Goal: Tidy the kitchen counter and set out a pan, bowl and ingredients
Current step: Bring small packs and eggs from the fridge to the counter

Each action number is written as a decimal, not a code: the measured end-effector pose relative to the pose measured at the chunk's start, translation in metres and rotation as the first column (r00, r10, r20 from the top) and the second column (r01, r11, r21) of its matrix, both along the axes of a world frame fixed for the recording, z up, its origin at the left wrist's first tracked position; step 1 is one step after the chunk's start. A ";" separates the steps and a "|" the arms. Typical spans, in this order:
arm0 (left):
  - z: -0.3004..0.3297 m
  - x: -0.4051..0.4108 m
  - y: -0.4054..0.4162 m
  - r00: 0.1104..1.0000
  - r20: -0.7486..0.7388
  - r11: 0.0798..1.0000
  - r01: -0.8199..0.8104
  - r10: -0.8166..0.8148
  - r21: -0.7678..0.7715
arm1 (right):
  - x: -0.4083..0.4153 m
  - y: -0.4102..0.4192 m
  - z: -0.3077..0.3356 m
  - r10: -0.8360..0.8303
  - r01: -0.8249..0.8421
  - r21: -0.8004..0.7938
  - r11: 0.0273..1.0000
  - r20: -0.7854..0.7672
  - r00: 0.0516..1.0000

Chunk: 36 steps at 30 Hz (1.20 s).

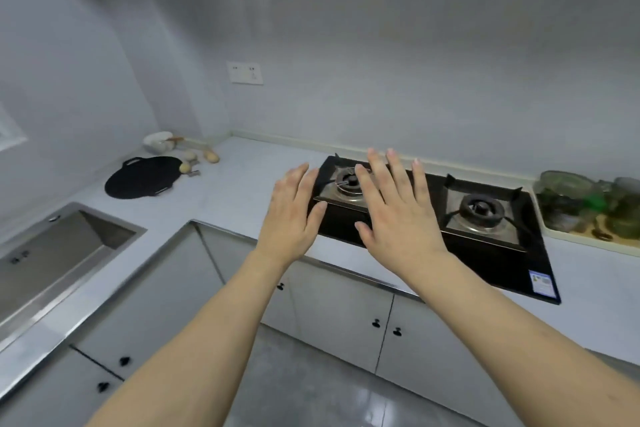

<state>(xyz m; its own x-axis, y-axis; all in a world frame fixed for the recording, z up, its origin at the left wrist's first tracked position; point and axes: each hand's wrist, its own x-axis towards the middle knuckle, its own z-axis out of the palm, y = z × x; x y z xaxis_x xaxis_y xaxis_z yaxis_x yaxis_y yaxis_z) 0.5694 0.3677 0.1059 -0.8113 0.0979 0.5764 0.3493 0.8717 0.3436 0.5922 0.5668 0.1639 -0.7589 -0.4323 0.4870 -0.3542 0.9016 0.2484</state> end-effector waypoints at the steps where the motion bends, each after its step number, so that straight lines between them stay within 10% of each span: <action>1: -0.001 0.004 -0.019 1.000 0.005 1.000 -0.027 0.027 0.001 | -0.001 -0.018 -0.002 0.022 -0.022 0.000 1.000 -0.007 1.000; 18: -0.013 0.019 -0.213 0.937 0.067 0.938 -0.344 0.341 0.039 | -0.057 -0.214 -0.022 0.296 -0.297 0.038 0.954 0.017 0.955; 36: -0.015 -0.204 -0.338 0.930 0.132 0.939 -0.338 0.344 -0.062 | -0.296 -0.329 -0.043 0.328 -0.323 -0.057 0.945 0.130 0.936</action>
<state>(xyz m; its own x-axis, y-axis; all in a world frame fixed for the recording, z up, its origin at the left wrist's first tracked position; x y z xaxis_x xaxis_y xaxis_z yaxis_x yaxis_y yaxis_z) 0.3654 0.0301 0.0913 -0.8710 -0.1794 0.4574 -0.0199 0.9431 0.3319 0.2958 0.2378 0.1209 -0.6397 -0.6516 0.4077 -0.6577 0.7385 0.1483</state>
